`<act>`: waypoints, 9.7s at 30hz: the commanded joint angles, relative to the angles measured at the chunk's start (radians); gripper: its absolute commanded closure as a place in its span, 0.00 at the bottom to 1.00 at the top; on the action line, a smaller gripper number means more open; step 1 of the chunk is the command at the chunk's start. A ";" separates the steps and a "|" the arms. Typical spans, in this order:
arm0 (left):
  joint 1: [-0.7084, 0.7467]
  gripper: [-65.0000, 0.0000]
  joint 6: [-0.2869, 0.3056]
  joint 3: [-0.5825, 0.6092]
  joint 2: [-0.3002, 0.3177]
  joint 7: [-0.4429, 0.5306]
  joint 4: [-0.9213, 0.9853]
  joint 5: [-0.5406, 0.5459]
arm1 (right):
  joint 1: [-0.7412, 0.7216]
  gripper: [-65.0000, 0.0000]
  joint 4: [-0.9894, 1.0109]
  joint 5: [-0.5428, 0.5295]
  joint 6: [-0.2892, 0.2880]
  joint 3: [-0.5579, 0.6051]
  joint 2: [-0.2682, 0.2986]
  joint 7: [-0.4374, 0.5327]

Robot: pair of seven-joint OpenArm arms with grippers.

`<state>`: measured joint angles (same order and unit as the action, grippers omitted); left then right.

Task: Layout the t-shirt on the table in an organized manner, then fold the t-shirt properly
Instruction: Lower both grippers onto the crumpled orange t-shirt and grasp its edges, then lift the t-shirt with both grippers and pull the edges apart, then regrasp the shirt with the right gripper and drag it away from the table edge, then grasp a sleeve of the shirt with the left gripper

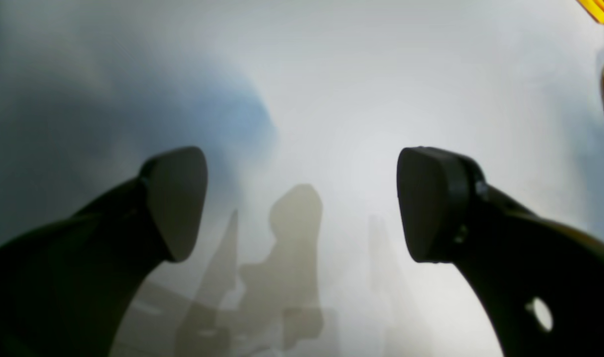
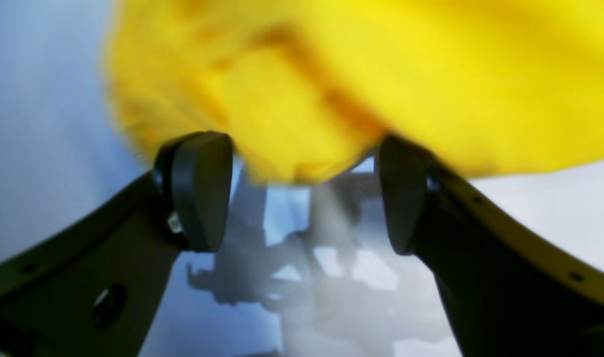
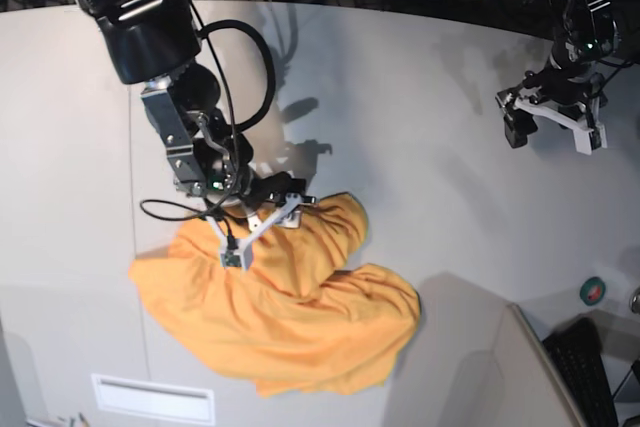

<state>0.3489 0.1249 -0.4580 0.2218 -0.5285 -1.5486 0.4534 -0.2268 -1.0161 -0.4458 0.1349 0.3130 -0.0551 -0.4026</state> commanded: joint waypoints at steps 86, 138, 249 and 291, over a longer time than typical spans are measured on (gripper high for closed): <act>-0.212 1.00 0.000 0.354 -0.134 -0.060 0.078 -0.440 | 0.495 1.00 -0.622 -0.009 -0.073 -0.259 0.249 -0.286; -0.032 0.73 0.005 -0.147 0.001 -0.193 -0.079 0.045 | 0.430 0.39 -0.634 -0.011 -0.074 -0.521 0.229 -0.378; -0.546 0.17 -0.535 0.330 -0.184 -0.522 0.093 0.126 | 0.395 1.00 -0.527 0.101 -0.238 0.469 0.312 -0.206; -0.589 0.43 -0.522 0.229 -0.197 -0.468 0.299 0.123 | 0.393 1.00 -0.525 0.103 -0.237 0.466 0.309 -0.206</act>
<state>-0.2131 -0.4061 -0.2287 0.0200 -1.0016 -1.2343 0.5690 0.1722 -1.5291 -0.3363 -0.0982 0.7826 0.2546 -0.6224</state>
